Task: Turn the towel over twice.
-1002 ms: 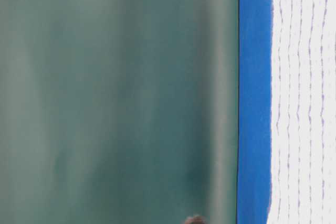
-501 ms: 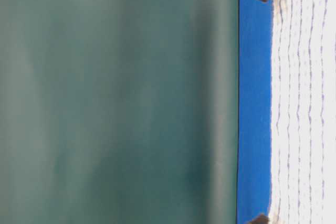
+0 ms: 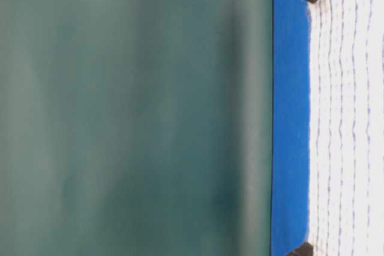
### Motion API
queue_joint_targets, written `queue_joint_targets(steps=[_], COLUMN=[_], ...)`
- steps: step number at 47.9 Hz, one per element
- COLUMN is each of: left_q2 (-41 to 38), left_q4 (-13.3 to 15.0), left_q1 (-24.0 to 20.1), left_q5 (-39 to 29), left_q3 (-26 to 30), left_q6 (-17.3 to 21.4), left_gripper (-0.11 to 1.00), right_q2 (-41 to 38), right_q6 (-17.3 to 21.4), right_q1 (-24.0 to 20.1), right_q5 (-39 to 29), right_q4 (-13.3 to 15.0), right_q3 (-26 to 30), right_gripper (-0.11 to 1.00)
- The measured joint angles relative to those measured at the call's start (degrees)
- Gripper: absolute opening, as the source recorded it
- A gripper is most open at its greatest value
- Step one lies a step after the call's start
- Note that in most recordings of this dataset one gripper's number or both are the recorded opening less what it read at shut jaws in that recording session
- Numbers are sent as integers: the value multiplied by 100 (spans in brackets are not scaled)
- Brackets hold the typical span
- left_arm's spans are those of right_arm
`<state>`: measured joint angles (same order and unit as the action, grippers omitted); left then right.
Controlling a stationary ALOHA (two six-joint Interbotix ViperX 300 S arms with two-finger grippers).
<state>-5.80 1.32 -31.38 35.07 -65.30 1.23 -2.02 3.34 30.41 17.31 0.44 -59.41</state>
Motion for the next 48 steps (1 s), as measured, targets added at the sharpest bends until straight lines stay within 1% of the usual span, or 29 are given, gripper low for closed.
queue_joint_targets(steps=[1,2,6,14,20,28,33,43,48], left_q2=[0,0,0,44,290,896,1310,2065,2347], left_q4=[0,9,9,9,9,9,0,0,0], left_q1=[0,0,18,53,44,-123,-246,-580,-721], left_q5=[-26,-44,-62,-158,-369,-853,-1222,-1767,-1934], left_q3=[0,0,0,0,35,149,290,650,835], left_q6=[44,70,167,211,220,343,457,976,1143], left_gripper=[4,3,4,4,4,4,4,4,4], right_q2=[0,0,0,0,35,255,466,870,1116], right_q6=[9,0,0,18,9,-18,-123,-396,-580], right_q1=[-9,0,0,0,26,299,519,949,1178], right_q5=[0,-9,-18,-44,-53,-202,-352,-738,-993], right_q4=[0,0,0,0,0,0,18,35,53], right_q3=[0,9,9,44,114,255,387,712,949], right_gripper=[7,7,7,7,7,7,7,7,7])
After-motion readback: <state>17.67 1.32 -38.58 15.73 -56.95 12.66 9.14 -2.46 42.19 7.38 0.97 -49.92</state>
